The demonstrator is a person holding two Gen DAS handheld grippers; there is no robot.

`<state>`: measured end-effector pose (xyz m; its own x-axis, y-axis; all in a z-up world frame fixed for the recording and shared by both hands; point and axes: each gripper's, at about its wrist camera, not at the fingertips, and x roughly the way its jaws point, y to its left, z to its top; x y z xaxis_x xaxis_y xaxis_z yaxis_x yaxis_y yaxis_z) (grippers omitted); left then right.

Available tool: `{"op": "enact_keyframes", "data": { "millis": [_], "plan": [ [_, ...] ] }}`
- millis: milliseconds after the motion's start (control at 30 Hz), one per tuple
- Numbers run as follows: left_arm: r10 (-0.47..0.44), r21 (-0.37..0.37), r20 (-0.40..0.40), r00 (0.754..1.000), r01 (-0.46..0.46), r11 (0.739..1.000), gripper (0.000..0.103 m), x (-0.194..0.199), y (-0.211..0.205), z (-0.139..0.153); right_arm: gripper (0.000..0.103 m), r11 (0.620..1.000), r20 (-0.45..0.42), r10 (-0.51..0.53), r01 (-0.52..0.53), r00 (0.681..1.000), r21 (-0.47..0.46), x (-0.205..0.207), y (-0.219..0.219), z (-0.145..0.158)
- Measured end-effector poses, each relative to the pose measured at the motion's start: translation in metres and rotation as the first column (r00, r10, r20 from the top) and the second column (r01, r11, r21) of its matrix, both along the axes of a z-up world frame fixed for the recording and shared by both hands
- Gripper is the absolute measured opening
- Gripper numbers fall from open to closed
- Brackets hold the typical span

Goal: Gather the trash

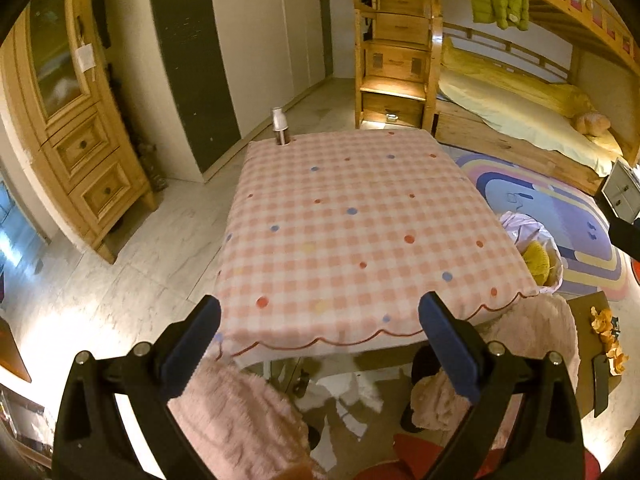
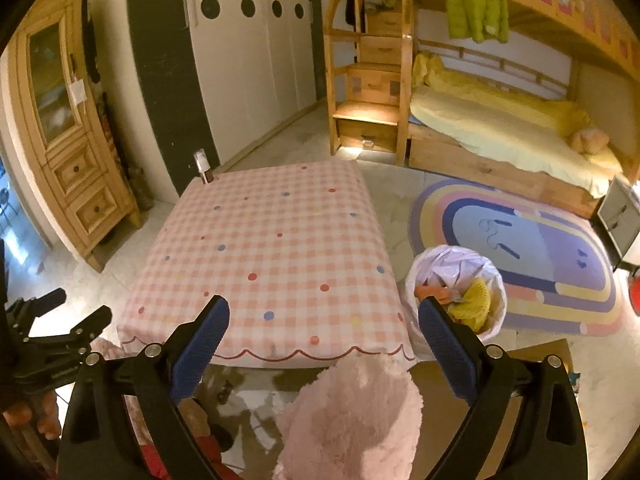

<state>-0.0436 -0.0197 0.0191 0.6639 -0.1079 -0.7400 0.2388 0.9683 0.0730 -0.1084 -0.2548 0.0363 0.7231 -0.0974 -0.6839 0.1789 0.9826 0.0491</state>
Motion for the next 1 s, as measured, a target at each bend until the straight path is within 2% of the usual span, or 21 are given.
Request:
{"op": "enact_keyframes", "data": {
  "millis": [1000],
  "plan": [
    [0.009,-0.007,0.007,1.0,-0.009,1.0,0.096,-0.0006,0.0033,0.0019,0.094,1.0,0.008,0.017,-0.017,1.0,-0.019,0.0026,0.0083,-0.0012]
  ]
}}
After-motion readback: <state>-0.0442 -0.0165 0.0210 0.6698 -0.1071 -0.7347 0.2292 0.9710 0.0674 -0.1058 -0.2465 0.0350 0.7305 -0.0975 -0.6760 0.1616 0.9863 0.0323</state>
